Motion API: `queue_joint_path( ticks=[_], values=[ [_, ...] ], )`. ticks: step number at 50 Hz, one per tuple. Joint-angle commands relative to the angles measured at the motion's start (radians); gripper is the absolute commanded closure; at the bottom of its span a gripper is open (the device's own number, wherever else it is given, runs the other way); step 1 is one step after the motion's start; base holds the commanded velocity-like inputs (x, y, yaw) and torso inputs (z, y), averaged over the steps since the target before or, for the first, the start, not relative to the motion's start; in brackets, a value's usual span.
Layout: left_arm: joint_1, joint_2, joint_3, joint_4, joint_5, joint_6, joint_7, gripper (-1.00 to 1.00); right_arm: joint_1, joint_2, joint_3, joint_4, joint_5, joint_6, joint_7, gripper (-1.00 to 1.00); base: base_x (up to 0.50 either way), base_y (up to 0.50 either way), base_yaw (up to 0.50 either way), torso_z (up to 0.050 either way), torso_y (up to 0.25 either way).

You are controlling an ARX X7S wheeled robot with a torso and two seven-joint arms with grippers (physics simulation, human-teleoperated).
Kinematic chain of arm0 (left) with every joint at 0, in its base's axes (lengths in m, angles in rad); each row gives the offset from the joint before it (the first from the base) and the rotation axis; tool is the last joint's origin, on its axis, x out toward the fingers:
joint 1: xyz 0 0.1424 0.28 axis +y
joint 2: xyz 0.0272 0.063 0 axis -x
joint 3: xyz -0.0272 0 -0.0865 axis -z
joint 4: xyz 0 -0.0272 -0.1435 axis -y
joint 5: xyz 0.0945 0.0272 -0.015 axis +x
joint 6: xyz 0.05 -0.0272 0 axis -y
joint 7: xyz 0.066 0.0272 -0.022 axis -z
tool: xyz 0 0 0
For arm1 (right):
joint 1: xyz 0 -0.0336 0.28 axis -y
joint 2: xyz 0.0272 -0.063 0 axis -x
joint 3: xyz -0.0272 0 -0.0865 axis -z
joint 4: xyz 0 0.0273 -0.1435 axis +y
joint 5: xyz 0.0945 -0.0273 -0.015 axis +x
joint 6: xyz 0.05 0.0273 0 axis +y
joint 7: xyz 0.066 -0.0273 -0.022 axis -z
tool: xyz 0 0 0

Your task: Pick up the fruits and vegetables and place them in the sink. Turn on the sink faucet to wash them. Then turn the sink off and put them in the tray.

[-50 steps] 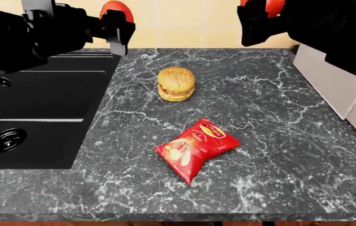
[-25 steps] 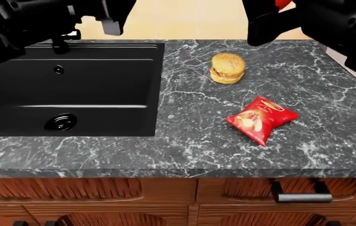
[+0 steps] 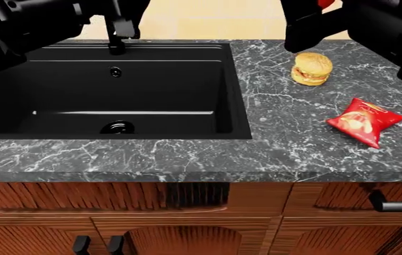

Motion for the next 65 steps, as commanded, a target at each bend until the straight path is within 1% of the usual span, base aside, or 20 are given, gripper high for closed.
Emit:
queue_joint_path(
  ticks=[1, 7, 42, 49, 63, 65],
  values=[
    [0.007, -0.001, -0.005, -0.002, 0.003, 0.023, -0.012, 1.00, -0.009, 0.014, 0.007, -0.020, -0.007, -0.003, 0.002, 1.00, 0.00, 0.50, 0.00, 0.000, 0.000],
    [0.012, -0.003, -0.005, -0.004, 0.011, 0.033, -0.007, 1.00, -0.010, 0.018, 0.004, -0.023, -0.007, -0.005, 0.000, 1.00, 0.00, 0.50, 0.00, 0.040, 0.000],
    [-0.011, -0.006, 0.004, -0.004, 0.007, 0.032, -0.011, 1.00, 0.003, 0.042, 0.000, -0.026, -0.011, -0.015, 0.000, 1.00, 0.00, 0.50, 0.00, 0.000, 0.000],
    [-0.012, -0.008, 0.005, -0.006, 0.009, 0.035, -0.010, 1.00, 0.009, 0.055, 0.018, -0.021, 0.001, -0.013, 0.023, 1.00, 0.00, 0.05, 0.00, 0.000, 0.000],
    [-0.021, -0.009, 0.008, -0.009, 0.008, 0.034, -0.011, 1.00, 0.031, 0.057, 0.009, -0.018, 0.009, 0.001, 0.027, 1.00, 0.49, 0.16, 0.00, 0.000, 0.000],
    [-0.022, -0.009, 0.009, -0.010, 0.008, 0.035, -0.012, 1.00, 0.031, 0.058, 0.011, -0.017, 0.011, 0.000, 0.027, 1.00, 0.07, 0.00, 0.00, 0.000, 0.000]
  ],
)
